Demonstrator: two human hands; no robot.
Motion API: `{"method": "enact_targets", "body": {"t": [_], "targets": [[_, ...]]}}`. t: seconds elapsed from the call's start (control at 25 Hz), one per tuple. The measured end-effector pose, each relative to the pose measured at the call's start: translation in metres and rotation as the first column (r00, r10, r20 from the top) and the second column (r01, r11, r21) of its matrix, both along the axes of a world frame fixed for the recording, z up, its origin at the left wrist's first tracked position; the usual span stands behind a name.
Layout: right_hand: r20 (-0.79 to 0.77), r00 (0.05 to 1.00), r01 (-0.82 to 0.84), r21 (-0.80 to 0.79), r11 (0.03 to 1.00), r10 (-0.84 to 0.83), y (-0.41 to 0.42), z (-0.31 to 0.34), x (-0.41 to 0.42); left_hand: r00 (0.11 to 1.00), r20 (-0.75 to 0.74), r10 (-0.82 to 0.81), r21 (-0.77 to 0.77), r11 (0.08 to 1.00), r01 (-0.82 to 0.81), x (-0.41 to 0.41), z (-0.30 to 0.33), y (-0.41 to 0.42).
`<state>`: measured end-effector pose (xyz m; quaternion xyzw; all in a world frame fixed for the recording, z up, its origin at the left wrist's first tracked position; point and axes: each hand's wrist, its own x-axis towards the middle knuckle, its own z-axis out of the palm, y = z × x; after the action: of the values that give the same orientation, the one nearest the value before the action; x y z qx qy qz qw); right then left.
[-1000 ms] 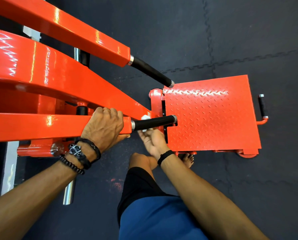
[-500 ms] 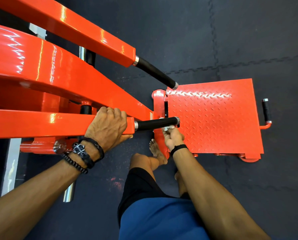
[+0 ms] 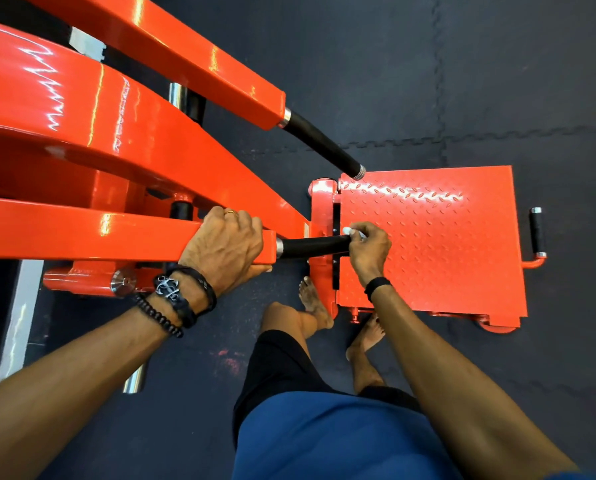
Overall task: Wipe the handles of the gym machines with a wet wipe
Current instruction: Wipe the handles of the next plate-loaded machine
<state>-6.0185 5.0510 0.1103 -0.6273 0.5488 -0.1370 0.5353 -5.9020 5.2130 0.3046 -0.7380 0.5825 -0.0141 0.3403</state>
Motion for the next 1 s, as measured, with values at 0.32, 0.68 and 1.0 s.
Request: {"method": "enact_targets", "body": {"t": [0.32, 0.68, 1.0], "targets": [[0.277, 0.785, -0.567, -0.039, 0.823, 0.554, 0.047, 0.083, 0.047, 0.999, 0.036, -0.002, 0.014, 1.000, 0.002, 0.000, -0.002, 0.001], [-0.075, 0.932, -0.358, -0.025, 0.933, 0.356, 0.000, 0.039, 0.015, 0.999, 0.040, 0.001, 0.014, 1.000, -0.002, -0.001, -0.001, 0.000], [0.420, 0.887, -0.179, -0.075, 0.981, 0.194, 0.055, 0.052, -0.013, 0.998, 0.058, 0.024, 0.035, 0.999, -0.026, -0.002, 0.001, -0.002]]}}
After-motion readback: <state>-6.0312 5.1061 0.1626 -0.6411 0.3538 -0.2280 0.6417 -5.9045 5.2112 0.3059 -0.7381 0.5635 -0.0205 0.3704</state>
